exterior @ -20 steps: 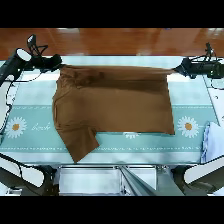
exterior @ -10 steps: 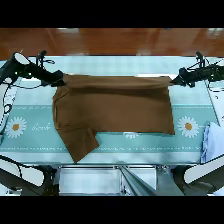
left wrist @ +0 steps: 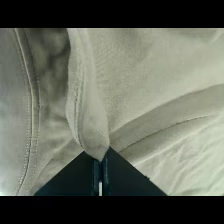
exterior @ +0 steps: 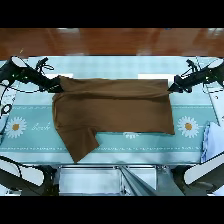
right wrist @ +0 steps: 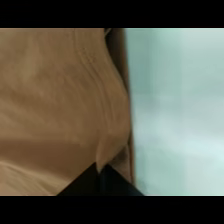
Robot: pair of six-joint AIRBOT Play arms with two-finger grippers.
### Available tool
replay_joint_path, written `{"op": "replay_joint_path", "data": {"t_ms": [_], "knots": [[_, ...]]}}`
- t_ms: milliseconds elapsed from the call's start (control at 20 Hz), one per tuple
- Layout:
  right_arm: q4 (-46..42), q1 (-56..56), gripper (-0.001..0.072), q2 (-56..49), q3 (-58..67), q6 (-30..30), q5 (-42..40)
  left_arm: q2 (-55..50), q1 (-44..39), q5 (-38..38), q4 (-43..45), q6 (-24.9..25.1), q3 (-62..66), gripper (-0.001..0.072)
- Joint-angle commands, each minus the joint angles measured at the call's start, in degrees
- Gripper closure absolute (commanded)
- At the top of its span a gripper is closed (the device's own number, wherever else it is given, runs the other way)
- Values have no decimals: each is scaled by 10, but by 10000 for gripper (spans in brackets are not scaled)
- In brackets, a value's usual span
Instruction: Fold the shirts.
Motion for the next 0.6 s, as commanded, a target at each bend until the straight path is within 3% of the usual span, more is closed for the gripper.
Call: {"op": "replay_joint_path", "data": {"t_ms": [0, 150, 200, 250, 300, 550], "knots": [[-11, 21, 685, -5, 1, 14, -32, -2, 5, -17, 0, 6, 0, 684], [-16, 21, 658, -5, 1, 26, -35, -5, 4, -20, 0, 7, 0, 679], [-16, 21, 471, -5, 1, 37, -31, -5, 5, -20, 1, 6, 0, 617], [-16, 21, 286, -5, 1, 44, -18, -5, 6, -28, 1, 6, 1, 385], [-19, 19, 299, 0, 1, 47, -4, -4, 10, -45, 3, 5, 7, 203], [-36, -39, 301, 85, 1, 65, 79, 63, 64, -80, 7, -43, 23, 199]]}}
